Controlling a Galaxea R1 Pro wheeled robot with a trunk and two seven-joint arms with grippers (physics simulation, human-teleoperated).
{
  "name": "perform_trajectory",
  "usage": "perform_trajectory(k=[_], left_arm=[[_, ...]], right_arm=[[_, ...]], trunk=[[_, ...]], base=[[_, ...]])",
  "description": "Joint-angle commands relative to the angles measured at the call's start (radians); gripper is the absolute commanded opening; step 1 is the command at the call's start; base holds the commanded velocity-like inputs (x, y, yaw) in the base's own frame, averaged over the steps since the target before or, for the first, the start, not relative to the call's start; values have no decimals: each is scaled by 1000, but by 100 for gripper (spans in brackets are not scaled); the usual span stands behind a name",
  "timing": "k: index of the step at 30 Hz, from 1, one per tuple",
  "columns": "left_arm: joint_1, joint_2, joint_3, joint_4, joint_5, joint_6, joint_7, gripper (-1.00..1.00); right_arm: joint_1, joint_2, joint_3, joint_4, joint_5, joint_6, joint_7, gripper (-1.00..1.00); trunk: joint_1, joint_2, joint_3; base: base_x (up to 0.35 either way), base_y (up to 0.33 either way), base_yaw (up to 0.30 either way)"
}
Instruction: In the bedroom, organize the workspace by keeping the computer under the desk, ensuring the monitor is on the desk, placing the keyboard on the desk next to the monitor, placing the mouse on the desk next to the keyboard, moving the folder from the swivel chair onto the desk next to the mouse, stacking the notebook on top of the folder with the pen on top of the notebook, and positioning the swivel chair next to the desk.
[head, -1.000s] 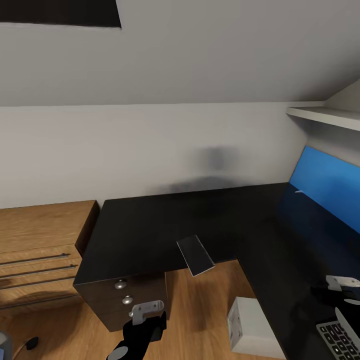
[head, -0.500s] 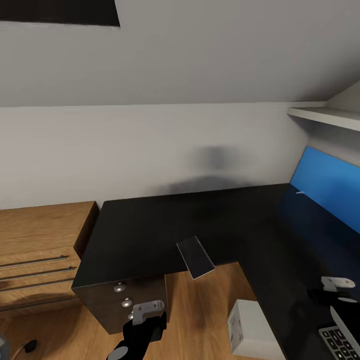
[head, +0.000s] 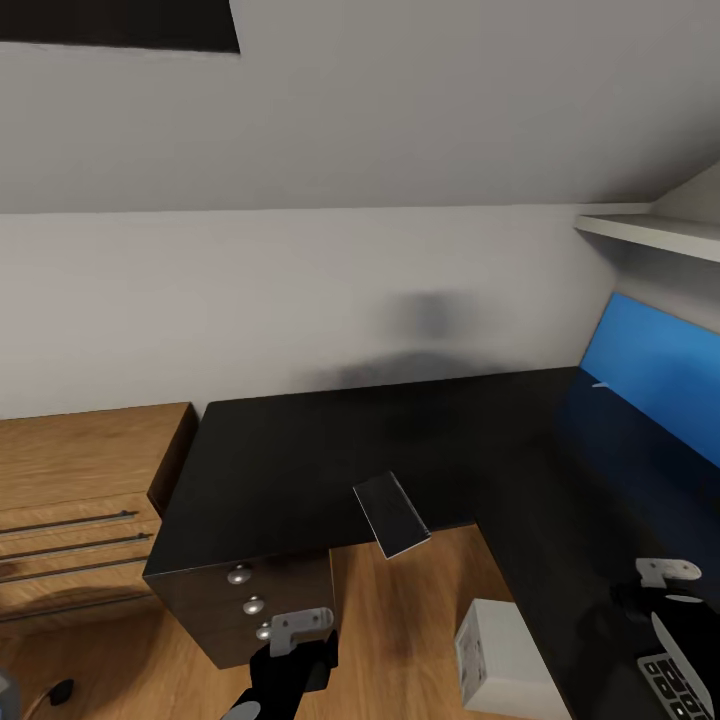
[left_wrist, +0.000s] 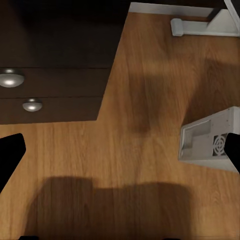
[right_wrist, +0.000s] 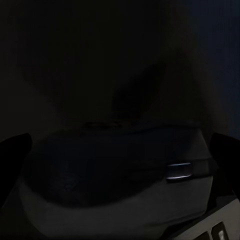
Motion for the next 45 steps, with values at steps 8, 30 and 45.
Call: perform_trajectory(k=[8,30,45], left_arm=[[-1,2,0,-2,3,3,7,100],[-1,2,7,-2,3,3,9,100],[-1,2,46,220,8,0,4,100]], right_arm=[[0,0,1,-2,-11,7,-6,-100],[6,41,-9,-245,-26,3,-11,100],[32,415,-6,-399,-5,37,-57,100]], trunk=[[0,-1,-1],[0,-1,-1],[0,-1,-1]], base=[[0,0,0],[0,0,0],[-197,125,0]])
